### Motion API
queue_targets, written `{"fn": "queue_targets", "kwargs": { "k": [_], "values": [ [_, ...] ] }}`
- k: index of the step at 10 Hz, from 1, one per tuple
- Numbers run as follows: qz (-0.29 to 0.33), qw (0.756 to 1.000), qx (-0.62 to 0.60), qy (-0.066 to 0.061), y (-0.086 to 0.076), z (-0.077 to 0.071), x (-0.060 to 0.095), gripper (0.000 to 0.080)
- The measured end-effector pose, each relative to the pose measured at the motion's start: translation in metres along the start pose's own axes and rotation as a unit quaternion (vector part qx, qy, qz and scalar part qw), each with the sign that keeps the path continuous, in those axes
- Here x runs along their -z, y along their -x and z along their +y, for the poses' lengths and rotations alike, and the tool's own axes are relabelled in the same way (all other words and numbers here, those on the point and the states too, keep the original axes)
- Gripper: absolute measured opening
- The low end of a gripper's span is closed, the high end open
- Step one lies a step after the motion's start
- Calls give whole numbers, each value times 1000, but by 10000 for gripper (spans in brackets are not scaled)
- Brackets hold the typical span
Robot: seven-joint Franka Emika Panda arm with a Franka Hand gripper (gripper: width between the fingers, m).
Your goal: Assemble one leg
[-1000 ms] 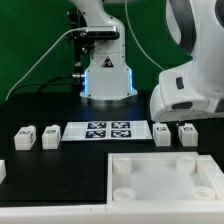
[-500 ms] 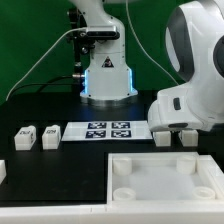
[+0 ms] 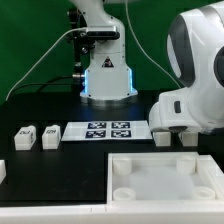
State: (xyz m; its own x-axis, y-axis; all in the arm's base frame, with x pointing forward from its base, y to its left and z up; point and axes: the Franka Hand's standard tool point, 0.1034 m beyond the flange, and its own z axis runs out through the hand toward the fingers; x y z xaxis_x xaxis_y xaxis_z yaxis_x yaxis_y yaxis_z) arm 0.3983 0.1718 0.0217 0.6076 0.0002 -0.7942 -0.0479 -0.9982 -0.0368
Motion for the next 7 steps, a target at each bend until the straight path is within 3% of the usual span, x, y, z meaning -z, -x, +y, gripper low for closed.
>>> {"fn": "queue_targets", "kwargs": {
  "k": [4,6,7],
  "values": [
    [-2,1000,-3,0,-2,2,-2,639],
    [-2,1000,-3,0,-2,2,-2,301],
    [-2,1000,-3,0,-2,2,-2,301]
  ]
}}
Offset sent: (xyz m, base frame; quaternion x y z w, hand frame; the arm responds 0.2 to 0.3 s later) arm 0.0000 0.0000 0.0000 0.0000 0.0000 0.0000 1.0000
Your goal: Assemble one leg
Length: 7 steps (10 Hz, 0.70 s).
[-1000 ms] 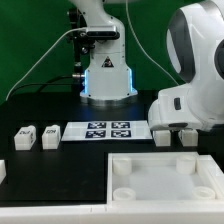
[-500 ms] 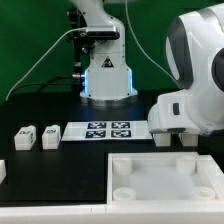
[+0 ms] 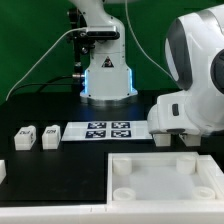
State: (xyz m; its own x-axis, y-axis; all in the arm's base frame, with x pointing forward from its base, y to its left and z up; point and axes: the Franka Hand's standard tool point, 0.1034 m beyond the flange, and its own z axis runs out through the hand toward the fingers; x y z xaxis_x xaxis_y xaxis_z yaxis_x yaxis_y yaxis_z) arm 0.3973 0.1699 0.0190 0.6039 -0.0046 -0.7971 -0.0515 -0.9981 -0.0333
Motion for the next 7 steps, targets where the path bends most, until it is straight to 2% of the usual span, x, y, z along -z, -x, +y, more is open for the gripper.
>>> {"fn": "queue_targets", "kwargs": {
  "k": [7],
  "values": [
    [0,1000,0,0,0,0,0,290]
  ]
}}
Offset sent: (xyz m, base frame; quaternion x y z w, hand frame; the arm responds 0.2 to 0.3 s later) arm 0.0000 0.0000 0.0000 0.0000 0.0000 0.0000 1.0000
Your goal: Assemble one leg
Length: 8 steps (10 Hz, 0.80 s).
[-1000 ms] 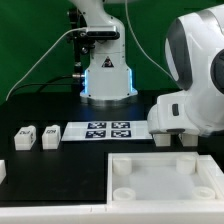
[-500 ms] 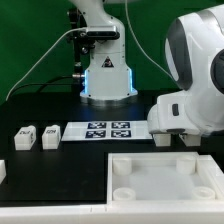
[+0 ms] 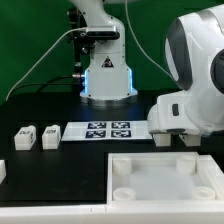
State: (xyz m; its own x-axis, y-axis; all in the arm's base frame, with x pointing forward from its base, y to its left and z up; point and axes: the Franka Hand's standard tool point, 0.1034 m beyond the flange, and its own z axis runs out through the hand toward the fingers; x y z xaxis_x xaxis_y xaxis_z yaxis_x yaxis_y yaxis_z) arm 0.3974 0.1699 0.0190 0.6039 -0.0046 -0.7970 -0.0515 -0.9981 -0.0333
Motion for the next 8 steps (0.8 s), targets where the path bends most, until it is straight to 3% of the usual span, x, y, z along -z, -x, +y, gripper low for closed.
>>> {"fn": "queue_targets", "kwargs": {
  "k": [1,3,5,6,8],
  "values": [
    [-5,1000,3,0,3,3,4,291],
    [17,1000,5,-6,20,14,46,291],
    [13,1000,16,-12,36,28,72,292],
    [61,998,20,-18,33,33,94,292],
    [146,989,26,-25,43,41,138,292]
  ]
}}
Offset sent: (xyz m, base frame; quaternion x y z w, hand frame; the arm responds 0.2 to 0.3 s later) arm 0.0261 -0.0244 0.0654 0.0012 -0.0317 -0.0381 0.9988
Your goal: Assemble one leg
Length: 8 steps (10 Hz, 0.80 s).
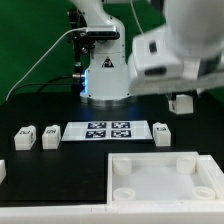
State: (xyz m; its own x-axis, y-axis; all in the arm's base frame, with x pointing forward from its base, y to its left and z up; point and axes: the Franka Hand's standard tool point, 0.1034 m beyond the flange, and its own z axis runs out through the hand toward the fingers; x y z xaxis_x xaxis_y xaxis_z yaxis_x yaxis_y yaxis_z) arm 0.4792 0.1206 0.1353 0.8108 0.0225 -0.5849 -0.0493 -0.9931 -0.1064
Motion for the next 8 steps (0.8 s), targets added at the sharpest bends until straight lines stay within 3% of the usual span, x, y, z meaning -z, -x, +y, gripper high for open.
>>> {"fn": "queue_targets", "kwargs": {
  "k": [1,2,6,7,8],
  "values": [
    [49,999,-2,-2,2,1,14,292],
    [98,995,5,4,7,-4,23,292],
    [274,962,15,5,0,-3,29,292],
    [320,947,31,15,-14,4,57,292],
    [372,928,39,13,-27,7,91,293]
  ]
}}
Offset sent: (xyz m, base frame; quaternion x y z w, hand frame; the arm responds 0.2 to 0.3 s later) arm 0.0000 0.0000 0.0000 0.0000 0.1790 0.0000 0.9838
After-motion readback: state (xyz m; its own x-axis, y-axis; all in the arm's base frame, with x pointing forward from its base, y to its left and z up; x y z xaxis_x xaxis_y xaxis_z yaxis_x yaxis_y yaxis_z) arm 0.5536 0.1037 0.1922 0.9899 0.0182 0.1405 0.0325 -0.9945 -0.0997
